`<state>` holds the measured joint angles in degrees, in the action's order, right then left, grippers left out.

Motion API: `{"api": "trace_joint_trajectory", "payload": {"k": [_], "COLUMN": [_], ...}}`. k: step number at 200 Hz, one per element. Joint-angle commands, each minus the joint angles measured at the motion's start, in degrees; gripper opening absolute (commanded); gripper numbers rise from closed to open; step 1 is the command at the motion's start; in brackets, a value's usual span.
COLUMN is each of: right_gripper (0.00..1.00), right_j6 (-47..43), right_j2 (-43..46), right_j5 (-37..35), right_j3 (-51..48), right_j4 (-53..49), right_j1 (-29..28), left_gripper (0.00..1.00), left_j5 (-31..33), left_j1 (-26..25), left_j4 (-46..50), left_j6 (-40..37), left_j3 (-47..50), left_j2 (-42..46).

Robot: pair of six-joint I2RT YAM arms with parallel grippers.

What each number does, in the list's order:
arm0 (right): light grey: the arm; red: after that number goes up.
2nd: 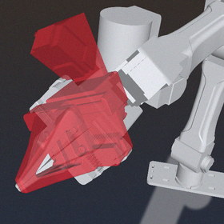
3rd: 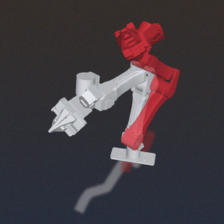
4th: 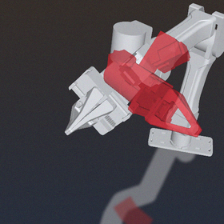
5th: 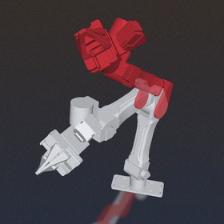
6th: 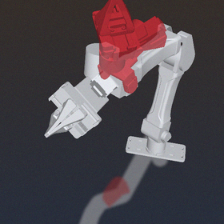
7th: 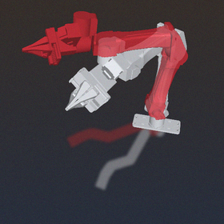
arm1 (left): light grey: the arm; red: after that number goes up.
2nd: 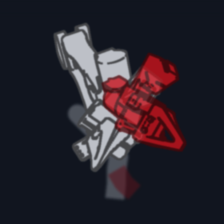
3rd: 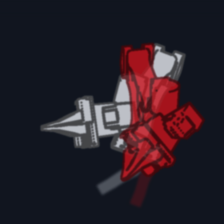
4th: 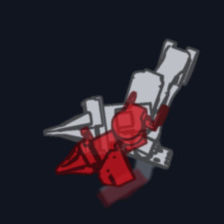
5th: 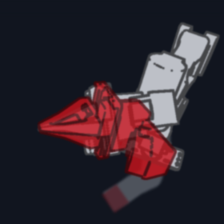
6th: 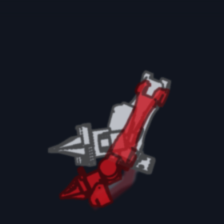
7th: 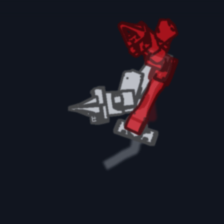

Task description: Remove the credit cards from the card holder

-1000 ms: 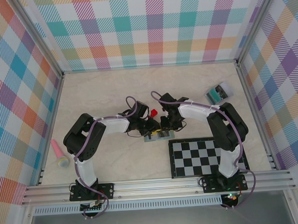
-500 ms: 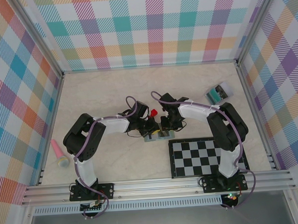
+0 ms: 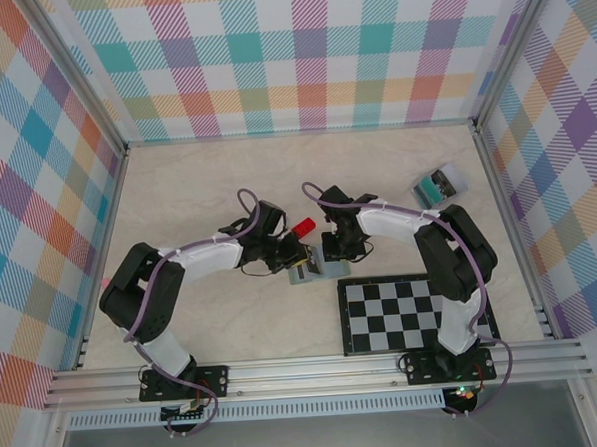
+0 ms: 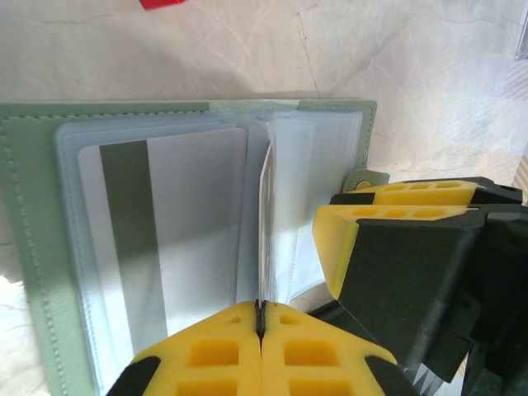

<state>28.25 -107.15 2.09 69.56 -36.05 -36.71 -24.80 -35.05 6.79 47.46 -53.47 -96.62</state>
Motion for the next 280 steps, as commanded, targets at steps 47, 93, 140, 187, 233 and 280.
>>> {"api": "trace_joint_trajectory", "payload": {"k": [47,93,140,187,233,280], "right_gripper": [0.29,0.36,0.48,0.63,0.70,0.71], "right_j6": [-0.6,-0.8,0.6,9.6,18.6,24.2], "right_j2": [4.4,12.2,20.4,27.6,29.7,30.1], "right_j5": [-0.2,1.3,5.7,18.3,27.7,31.8], "right_j3": [0.8,0.6,-1.7,-7.0,-10.0,-12.8], "right_j4": [-2.0,-1.0,2.8,15.7,29.3,37.2], "right_j1": [1.0,1.8,2.2,4.5,5.9,7.7], "left_gripper": [0.00,0.00,0.00,0.00,0.00,0.00], "left_j5": [0.4,2.9,3.8,1.1,-2.1,-2.0], "left_j1": [1.7,3.7,5.2,5.4,5.4,5.4], "left_j4": [4.0,11.5,12.6,-2.3,-21.6,-33.0], "left_j6": [-2.3,-5.0,-5.2,-0.3,7.4,12.5], "left_j3": [-0.1,-2.2,-2.9,-0.3,3.8,7.7], "left_j2": [3.6,8.5,13.4,19.3,20.6,21.3]}}
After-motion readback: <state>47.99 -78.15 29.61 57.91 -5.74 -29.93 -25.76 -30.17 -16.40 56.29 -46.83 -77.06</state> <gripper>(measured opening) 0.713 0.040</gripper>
